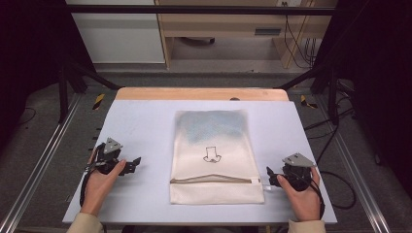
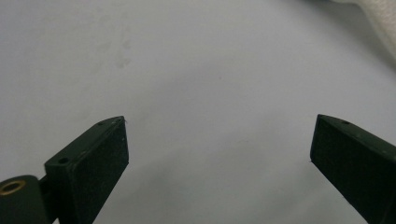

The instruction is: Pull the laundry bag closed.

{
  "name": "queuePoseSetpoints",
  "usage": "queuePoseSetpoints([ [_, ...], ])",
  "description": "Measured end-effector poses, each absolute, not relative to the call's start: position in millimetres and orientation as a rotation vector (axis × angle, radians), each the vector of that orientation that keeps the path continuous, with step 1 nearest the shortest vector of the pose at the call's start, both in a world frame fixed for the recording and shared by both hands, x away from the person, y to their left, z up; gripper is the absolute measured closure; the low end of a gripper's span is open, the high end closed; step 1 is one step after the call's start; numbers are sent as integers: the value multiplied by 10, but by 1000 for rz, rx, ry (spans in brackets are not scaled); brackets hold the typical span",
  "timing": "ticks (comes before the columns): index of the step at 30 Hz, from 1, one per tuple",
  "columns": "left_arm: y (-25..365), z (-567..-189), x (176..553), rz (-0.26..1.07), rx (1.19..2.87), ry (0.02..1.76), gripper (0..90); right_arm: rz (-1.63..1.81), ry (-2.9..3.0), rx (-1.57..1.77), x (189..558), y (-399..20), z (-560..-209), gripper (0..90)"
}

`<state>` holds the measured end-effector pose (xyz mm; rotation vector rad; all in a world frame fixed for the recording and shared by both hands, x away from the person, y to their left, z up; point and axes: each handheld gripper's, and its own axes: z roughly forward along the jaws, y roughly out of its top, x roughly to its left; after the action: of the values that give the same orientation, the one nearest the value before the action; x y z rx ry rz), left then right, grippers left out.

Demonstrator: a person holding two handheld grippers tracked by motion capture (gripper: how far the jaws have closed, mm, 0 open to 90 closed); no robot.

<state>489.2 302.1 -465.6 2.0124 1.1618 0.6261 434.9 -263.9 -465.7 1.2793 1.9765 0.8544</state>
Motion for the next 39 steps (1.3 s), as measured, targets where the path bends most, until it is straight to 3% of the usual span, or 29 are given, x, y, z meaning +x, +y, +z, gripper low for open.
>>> queuePoseSetpoints([
  [19, 3032, -4543, 4697, 662, 1958, 1151, 48, 831, 2090, 1230, 4350, -2539, -4707, 79],
  [28, 2942, -4438, 4506, 677, 1929, 1123, 48, 861, 2147, 1223, 4374, -2462, -4701, 125],
  [39, 2961, -4502, 4564, 680, 1953, 1139, 49, 871, 2323, 1060, 4450, -2207, -4453, 199],
])
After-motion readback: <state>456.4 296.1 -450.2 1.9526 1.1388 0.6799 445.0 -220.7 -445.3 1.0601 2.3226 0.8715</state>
